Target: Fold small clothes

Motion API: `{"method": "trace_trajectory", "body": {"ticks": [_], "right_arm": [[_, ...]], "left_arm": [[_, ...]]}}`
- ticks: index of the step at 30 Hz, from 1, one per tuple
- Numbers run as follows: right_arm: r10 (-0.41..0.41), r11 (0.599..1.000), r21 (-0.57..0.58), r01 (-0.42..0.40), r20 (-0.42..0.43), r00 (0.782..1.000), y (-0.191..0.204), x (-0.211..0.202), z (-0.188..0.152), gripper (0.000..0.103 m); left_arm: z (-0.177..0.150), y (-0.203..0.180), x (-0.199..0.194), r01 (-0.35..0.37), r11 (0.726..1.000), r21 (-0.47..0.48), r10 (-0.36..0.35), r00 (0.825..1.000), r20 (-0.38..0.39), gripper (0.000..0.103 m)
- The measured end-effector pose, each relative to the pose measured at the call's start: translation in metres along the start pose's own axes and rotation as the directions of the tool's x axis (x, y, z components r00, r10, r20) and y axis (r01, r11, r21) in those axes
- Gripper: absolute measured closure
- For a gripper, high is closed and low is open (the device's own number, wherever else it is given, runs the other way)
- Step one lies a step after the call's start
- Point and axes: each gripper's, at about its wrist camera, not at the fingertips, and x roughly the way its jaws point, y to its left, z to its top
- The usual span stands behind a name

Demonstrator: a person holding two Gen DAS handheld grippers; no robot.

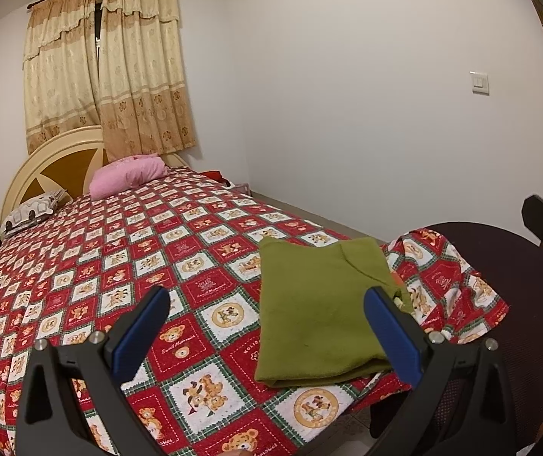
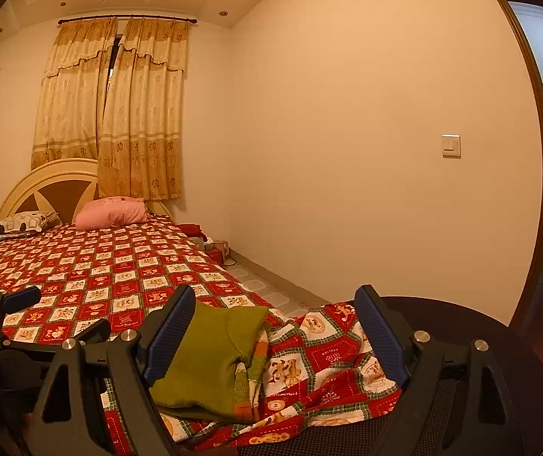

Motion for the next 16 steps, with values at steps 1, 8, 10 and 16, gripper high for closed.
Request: {"method": "trace_trajectory", "body": {"ticks": [1,8,10,16], "right_arm": [[0.0,1.0,0.0,0.0,0.0,1.0,0.0,0.0,0.0,0.017],[-0.002,1.0,0.0,0.002,-0.005,1.0,0.0,0.001,-0.001,0.017],[-0.001,1.0,0.002,0.001,-0.007,1.0,-0.001,0.002,-0.002,0.017],[-0.015,1.0,0.0,0.015,-0.012,1.0,-0.003,0.004,-0.003,0.017]], "left_arm": [[0.0,0.0,0.0,-0.001,1.0,-0.001,0.001,1.0,-0.002,0.0],[0.0,0.002,0.005,0.022,1.0,-0.012,-0.022,0.999,-0.028,0.0],[-0.001,0.003,0.005,0.036,0.999,-0.021,-0.037,0.999,-0.026,0.0],[-0.001,0.012,0.011,0.009,1.0,-0.026,-0.01,0.999,-0.037,0.0]]}}
